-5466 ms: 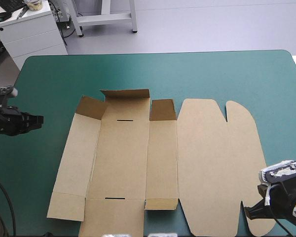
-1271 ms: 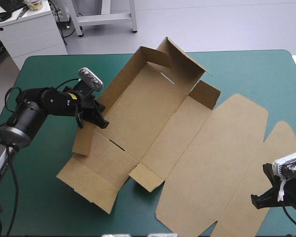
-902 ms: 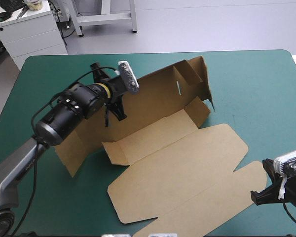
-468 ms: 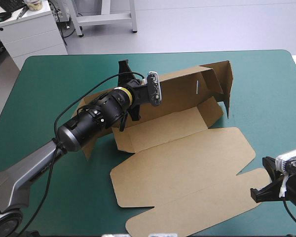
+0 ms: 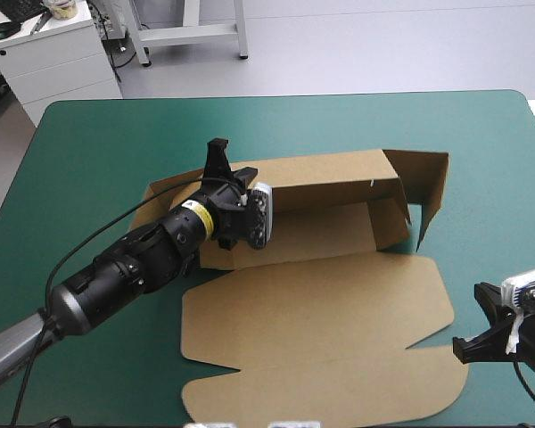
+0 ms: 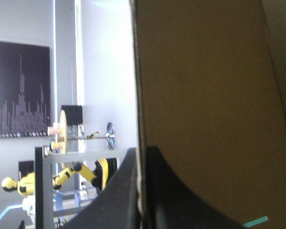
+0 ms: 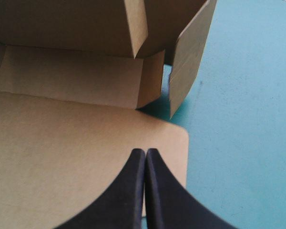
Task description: Fold the box
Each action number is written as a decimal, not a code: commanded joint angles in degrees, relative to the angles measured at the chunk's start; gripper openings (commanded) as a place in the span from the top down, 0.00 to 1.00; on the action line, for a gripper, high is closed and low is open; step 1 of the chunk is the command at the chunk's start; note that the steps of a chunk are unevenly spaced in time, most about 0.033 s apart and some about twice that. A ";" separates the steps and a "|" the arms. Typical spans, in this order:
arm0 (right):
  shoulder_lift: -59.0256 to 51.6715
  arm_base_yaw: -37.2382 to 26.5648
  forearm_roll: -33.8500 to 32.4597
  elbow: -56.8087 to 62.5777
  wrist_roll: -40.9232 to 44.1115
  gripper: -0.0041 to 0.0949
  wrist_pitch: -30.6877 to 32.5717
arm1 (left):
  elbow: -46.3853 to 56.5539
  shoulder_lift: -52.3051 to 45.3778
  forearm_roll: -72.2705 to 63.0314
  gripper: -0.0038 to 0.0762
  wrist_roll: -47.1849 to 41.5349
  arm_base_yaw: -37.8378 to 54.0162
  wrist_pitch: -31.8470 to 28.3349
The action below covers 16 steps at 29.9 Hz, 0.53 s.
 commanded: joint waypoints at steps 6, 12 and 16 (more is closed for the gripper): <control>0.48 -0.35 2.51 -1.99 0.44 0.98 -3.94 | 3.76 -6.10 4.87 0.96 -0.52 -0.54 -7.24; 0.48 -0.35 2.39 -1.99 0.00 0.98 -4.85 | 6.59 -5.96 6.57 0.96 -0.52 -0.10 -8.04; 0.61 -0.35 2.49 -1.99 1.89 0.98 -5.77 | 7.69 -5.13 6.85 0.96 -0.52 -0.10 -8.04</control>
